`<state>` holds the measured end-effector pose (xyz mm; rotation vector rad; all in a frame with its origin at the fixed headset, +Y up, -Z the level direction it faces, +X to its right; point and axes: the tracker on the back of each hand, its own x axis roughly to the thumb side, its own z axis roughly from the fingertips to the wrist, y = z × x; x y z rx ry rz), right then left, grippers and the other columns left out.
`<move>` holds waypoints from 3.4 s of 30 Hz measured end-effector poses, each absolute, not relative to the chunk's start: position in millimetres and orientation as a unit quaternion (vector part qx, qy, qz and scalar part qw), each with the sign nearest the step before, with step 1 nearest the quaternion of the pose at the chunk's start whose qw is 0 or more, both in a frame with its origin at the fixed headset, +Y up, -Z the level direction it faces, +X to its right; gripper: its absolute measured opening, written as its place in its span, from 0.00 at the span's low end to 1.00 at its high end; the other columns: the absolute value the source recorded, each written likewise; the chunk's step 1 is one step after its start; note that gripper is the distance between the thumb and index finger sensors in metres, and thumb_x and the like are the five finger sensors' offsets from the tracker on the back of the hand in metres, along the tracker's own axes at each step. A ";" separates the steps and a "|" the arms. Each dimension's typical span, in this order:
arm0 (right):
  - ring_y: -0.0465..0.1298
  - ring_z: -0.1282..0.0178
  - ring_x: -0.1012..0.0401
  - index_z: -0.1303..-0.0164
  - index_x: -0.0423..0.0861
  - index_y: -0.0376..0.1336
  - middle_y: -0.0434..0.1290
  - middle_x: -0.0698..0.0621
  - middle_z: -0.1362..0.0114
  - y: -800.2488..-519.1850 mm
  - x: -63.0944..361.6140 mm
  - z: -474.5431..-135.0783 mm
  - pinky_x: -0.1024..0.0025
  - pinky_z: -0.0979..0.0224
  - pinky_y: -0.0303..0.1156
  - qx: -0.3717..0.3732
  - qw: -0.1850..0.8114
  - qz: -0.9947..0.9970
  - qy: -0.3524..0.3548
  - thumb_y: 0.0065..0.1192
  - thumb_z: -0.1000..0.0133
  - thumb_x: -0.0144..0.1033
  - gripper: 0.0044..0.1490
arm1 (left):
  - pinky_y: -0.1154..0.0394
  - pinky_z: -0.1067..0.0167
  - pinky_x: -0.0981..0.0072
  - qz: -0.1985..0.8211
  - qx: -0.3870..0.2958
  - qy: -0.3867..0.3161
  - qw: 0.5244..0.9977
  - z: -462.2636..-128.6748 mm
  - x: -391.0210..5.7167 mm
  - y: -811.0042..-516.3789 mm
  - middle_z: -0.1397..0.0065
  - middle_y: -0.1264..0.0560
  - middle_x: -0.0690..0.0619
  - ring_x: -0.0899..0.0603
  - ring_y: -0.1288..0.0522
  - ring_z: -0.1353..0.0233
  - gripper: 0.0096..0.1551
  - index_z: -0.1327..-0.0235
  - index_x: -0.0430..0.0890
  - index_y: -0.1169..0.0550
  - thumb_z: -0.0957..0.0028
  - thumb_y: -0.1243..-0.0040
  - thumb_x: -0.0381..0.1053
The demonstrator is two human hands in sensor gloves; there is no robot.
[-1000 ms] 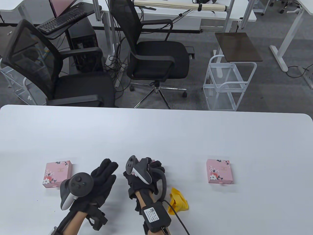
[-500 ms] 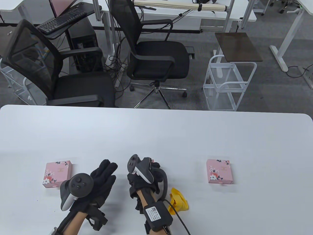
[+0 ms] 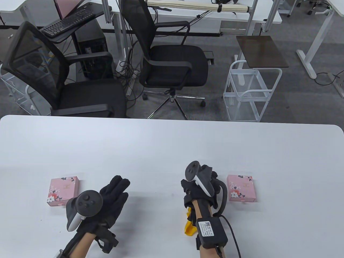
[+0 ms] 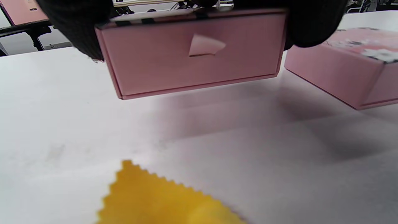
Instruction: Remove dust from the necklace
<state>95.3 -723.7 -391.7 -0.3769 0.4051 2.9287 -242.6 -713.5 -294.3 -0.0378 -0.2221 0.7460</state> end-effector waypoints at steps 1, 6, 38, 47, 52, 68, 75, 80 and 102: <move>0.58 0.27 0.20 0.13 0.28 0.35 0.43 0.14 0.17 -726.7 98.2 -391.5 0.27 0.28 0.59 -0.128 0.078 0.979 0.140 0.61 0.31 0.60 0.64 | 0.42 0.25 0.36 0.363 -0.019 -0.108 0.925 -294.3 -242.6 -713.9 0.10 0.50 0.47 0.29 0.47 0.19 0.32 0.16 0.54 0.38 0.34 0.54 0.58; 0.56 0.26 0.19 0.13 0.27 0.34 0.41 0.14 0.17 -739.8 104.7 -389.7 0.27 0.27 0.58 -0.134 0.072 0.975 0.163 0.59 0.30 0.59 0.63 | 0.42 0.25 0.36 0.361 -0.022 -0.106 0.926 -294.6 -242.2 -714.5 0.10 0.50 0.47 0.29 0.47 0.19 0.32 0.16 0.54 0.38 0.34 0.54 0.58; 0.61 0.26 0.24 0.14 0.30 0.47 0.52 0.21 0.17 -702.1 99.1 -291.4 0.32 0.26 0.61 -0.002 0.216 0.976 -0.041 0.56 0.29 0.52 0.49 | 0.49 0.22 0.34 0.167 -0.087 0.211 0.959 -336.3 -343.8 -717.6 0.09 0.58 0.42 0.30 0.57 0.15 0.48 0.11 0.53 0.48 0.38 0.51 0.73; 0.62 0.27 0.26 0.14 0.32 0.49 0.53 0.22 0.17 -701.8 104.2 -284.7 0.33 0.27 0.62 -0.001 0.215 0.975 -0.063 0.56 0.29 0.52 0.46 | 0.56 0.24 0.27 0.098 -0.203 0.307 0.925 -347.8 -379.2 -753.7 0.14 0.70 0.34 0.15 0.65 0.22 0.56 0.14 0.52 0.62 0.39 0.52 0.75; 0.63 0.27 0.26 0.15 0.32 0.50 0.54 0.23 0.17 -701.7 104.8 -284.1 0.34 0.27 0.63 0.002 0.213 0.974 -0.071 0.55 0.30 0.52 0.45 | 0.45 0.25 0.28 0.088 -0.215 0.315 0.920 -348.6 -380.9 -765.5 0.14 0.65 0.30 0.17 0.51 0.20 0.57 0.17 0.52 0.66 0.38 0.50 0.73; 0.64 0.28 0.28 0.16 0.33 0.52 0.56 0.24 0.18 -702.3 105.8 -282.1 0.35 0.27 0.64 0.004 0.219 0.973 -0.077 0.55 0.30 0.51 0.43 | 0.37 0.30 0.30 0.060 -0.137 0.190 0.970 -361.9 -273.2 -720.7 0.14 0.56 0.24 0.19 0.43 0.24 0.56 0.14 0.51 0.59 0.38 0.45 0.74; 0.64 0.28 0.28 0.16 0.33 0.53 0.56 0.24 0.18 -705.2 106.5 -281.9 0.35 0.27 0.64 0.002 0.219 0.973 -0.070 0.55 0.30 0.51 0.43 | 0.37 0.30 0.30 0.078 -0.139 0.126 0.979 -365.0 -202.9 -722.4 0.14 0.56 0.25 0.19 0.43 0.24 0.56 0.14 0.51 0.58 0.38 0.45 0.74; 0.64 0.28 0.28 0.16 0.33 0.53 0.56 0.24 0.18 -705.1 106.7 -281.4 0.35 0.27 0.64 0.004 0.217 0.974 -0.070 0.55 0.29 0.51 0.43 | 0.38 0.30 0.29 0.091 -0.179 0.096 0.975 -365.0 -163.0 -737.5 0.15 0.57 0.24 0.18 0.44 0.24 0.53 0.14 0.54 0.59 0.37 0.46 0.73; 0.64 0.28 0.28 0.16 0.33 0.53 0.56 0.24 0.18 -705.7 103.7 -279.7 0.35 0.27 0.64 0.010 0.213 0.975 -0.066 0.55 0.29 0.51 0.43 | 0.40 0.29 0.33 0.062 -0.211 0.046 0.974 -358.3 -107.4 -766.0 0.15 0.61 0.25 0.20 0.45 0.24 0.52 0.14 0.55 0.62 0.40 0.60 0.78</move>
